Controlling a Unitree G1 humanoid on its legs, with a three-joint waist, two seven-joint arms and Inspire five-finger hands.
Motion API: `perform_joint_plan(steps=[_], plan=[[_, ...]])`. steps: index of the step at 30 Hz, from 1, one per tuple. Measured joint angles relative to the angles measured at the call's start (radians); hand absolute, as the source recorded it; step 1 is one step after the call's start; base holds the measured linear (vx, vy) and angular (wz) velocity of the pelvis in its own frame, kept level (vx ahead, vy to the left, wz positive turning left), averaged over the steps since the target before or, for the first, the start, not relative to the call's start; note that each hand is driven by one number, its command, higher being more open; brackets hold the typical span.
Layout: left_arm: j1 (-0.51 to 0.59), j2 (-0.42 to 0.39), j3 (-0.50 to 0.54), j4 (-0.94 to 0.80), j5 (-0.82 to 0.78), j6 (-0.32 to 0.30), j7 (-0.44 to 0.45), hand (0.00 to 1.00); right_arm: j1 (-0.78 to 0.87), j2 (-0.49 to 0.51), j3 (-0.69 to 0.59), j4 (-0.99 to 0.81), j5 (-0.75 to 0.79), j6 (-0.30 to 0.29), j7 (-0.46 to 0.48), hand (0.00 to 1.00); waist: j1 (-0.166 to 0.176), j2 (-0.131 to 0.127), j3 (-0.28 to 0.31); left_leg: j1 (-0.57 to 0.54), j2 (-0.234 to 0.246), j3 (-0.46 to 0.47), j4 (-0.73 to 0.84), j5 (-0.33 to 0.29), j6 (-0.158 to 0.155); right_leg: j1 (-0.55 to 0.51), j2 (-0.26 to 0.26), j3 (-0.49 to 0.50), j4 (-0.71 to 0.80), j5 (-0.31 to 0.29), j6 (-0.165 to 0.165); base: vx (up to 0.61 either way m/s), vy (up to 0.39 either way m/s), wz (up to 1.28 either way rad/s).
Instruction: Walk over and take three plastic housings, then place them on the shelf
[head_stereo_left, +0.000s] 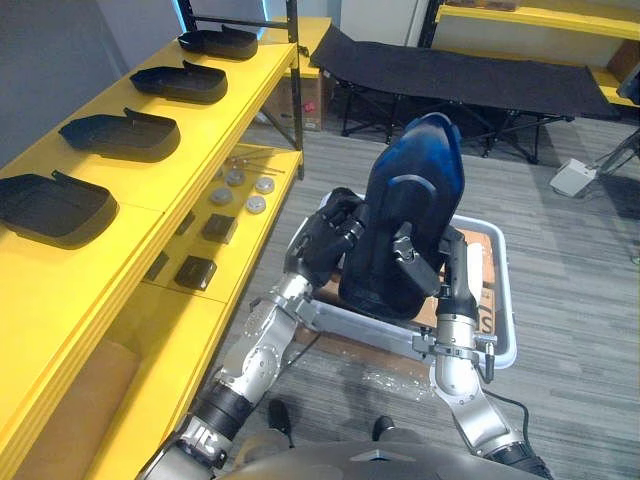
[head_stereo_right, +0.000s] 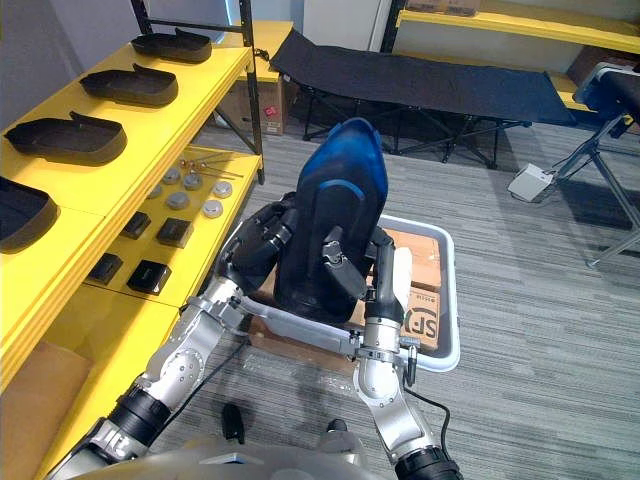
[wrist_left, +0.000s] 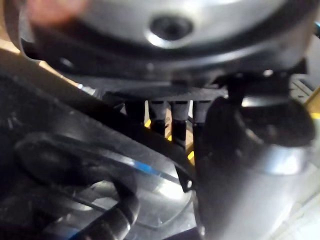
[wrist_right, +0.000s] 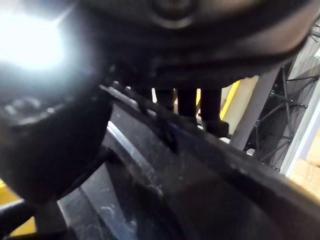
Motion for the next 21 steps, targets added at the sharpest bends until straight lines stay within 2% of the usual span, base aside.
perform_joint_plan(steps=[9, 10, 14, 16, 21], plan=[[0.029, 0.001, 0.009, 0.000, 0.000, 0.007, -0.005, 0.00, 0.003, 0.000, 0.003, 0.024, 0.000, 0.000, 0.012, 0.00, 0.001, 0.013, -0.008, 0.001, 0.000, 0.000, 0.000, 0.000, 0.000, 0.000, 0.000, 0.000, 0.000, 0.000, 0.000, 0.00, 0.000, 0.00], [0.030, 0.001, 0.011, 0.001, -0.002, 0.017, -0.009, 1.00, 0.003, 0.000, 0.003, 0.025, 0.000, 0.000, 0.011, 0.00, 0.001, 0.015, -0.009, 0.001, 0.000, 0.000, 0.000, 0.000, 0.000, 0.000, 0.000, 0.000, 0.000, 0.000, 0.000, 0.00, 0.000, 0.00], [0.030, 0.002, 0.025, 0.001, -0.013, 0.050, -0.043, 1.00, 0.007, 0.000, 0.001, 0.025, 0.000, -0.001, 0.011, 0.00, 0.000, 0.020, -0.012, 0.003, 0.000, 0.000, 0.000, 0.000, 0.000, 0.002, 0.000, 0.000, 0.000, 0.000, 0.000, 0.00, 0.000, 0.00], [0.033, 0.003, 0.024, 0.002, -0.048, 0.088, -0.092, 1.00, 0.007, -0.001, -0.008, 0.028, 0.018, 0.000, 0.010, 0.00, 0.001, 0.020, -0.012, 0.003, 0.000, 0.000, 0.000, 0.000, 0.000, 0.002, 0.000, 0.000, 0.000, 0.000, 0.000, 0.00, 0.000, 0.00], [0.039, 0.020, 0.004, 0.002, -0.044, 0.123, -0.181, 1.00, 0.007, -0.007, -0.048, 0.035, 0.052, 0.011, 0.006, 0.00, 0.000, 0.021, -0.013, 0.003, 0.000, 0.002, 0.000, 0.000, 0.000, 0.001, 0.000, 0.003, 0.000, 0.001, 0.000, 0.00, 0.000, 0.00]])
